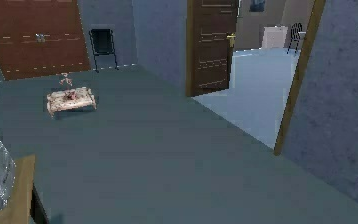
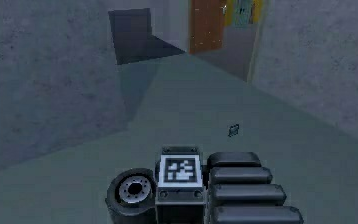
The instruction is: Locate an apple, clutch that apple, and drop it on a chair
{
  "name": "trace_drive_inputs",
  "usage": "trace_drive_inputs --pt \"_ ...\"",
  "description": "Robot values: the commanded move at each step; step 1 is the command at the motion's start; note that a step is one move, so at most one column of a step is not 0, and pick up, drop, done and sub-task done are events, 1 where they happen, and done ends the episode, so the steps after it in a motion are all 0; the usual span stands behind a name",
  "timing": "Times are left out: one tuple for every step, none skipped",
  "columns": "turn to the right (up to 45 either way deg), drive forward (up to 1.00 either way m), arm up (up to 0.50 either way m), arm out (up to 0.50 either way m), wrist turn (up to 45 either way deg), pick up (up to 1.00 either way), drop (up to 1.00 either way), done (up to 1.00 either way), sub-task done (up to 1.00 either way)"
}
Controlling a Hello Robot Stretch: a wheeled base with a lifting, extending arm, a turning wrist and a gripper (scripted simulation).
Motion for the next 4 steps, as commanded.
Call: trace_drive_inputs --pt "-45.0 0.0 0.0 0.0 0.0 0.0 0.0 0.0 0.0" --pt "-24.0 0.0 0.0 0.0 0.0 0.0 0.0 0.0 0.0" --pt "45.0 0.0 0.0 0.0 0.0 0.0 0.0 0.0 0.0" --pt "15.0 0.0 0.0 0.0 0.0 0.0 0.0 0.0 0.0"
